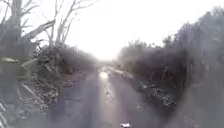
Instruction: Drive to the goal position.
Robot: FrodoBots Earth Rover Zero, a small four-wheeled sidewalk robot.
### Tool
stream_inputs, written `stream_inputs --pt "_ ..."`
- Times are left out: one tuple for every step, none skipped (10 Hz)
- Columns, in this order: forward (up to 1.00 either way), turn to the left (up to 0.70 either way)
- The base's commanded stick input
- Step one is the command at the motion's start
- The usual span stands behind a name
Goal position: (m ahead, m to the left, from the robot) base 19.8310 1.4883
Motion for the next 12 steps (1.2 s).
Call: stream_inputs --pt "1.0 0.0" --pt "1.0 0.0" --pt "1.0 0.0" --pt "1.0 0.0" --pt "1.0 0.0" --pt "1.0 0.0" --pt "1.0 0.0" --pt "1.0 0.0" --pt "1.0 0.0" --pt "1.0 0.0" --pt "1.0 0.0" --pt "1.0 0.0"
